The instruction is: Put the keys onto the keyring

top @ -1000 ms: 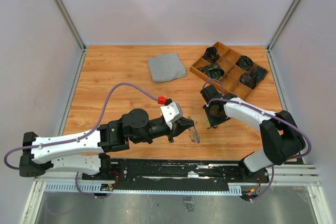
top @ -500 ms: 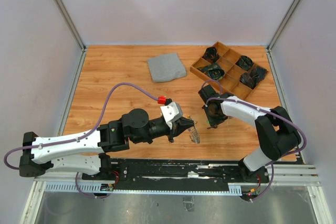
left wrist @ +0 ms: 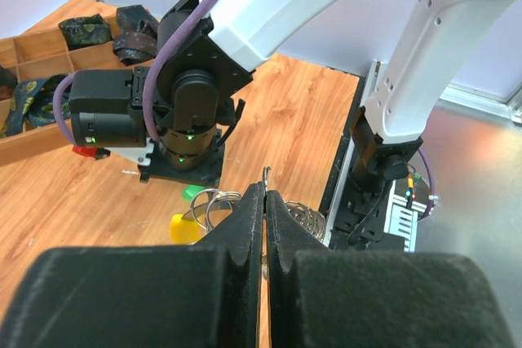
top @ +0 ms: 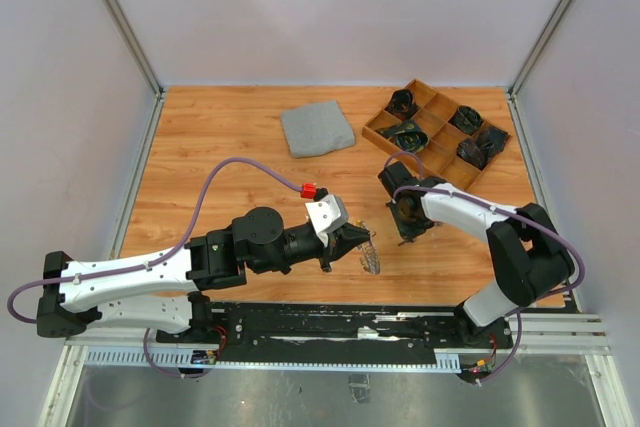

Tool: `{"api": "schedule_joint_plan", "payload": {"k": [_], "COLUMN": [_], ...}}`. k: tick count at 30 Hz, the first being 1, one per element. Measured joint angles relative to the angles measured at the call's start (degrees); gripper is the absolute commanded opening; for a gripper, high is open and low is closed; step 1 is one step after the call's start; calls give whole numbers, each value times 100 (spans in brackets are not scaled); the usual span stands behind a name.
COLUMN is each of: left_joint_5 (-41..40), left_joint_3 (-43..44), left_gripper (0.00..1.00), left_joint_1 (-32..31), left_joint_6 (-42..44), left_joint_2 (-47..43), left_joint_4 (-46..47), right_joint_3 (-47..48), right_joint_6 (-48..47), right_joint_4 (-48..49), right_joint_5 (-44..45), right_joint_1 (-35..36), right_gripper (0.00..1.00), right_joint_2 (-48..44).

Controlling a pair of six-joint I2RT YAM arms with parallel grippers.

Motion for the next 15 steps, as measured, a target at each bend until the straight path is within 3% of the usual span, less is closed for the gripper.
{"api": "schedule_joint_plan", "payload": {"k": [7, 15], "left_joint_5": [15, 4], "left_joint_3": [0, 35], "left_gripper": [1, 1], "left_joint_1": [0, 0], "left_joint_6": [0, 4], "left_joint_2": [0, 0], "left_joint_4": [-2, -9], "right_joint_3": [2, 199], "right_joint_6": [-48, -286], "right_joint_4": [-136, -284], "right_joint_5": [-66, -745], "right_joint_1": [0, 0], "right_gripper": [1, 1], "right_joint_2": [-413, -1591]}}
